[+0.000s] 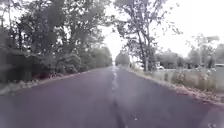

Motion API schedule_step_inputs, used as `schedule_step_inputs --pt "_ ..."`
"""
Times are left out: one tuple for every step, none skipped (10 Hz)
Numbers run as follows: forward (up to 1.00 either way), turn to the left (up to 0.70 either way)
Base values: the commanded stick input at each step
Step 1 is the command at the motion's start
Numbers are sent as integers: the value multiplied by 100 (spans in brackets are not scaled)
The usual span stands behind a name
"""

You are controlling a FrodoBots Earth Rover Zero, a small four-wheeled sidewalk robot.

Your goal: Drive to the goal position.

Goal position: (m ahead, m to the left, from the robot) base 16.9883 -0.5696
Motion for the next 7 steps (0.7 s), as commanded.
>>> schedule_step_inputs --pt "100 0" --pt "100 0" --pt "100 0" --pt "100 0" --pt "100 0" --pt "100 0" --pt "100 0"
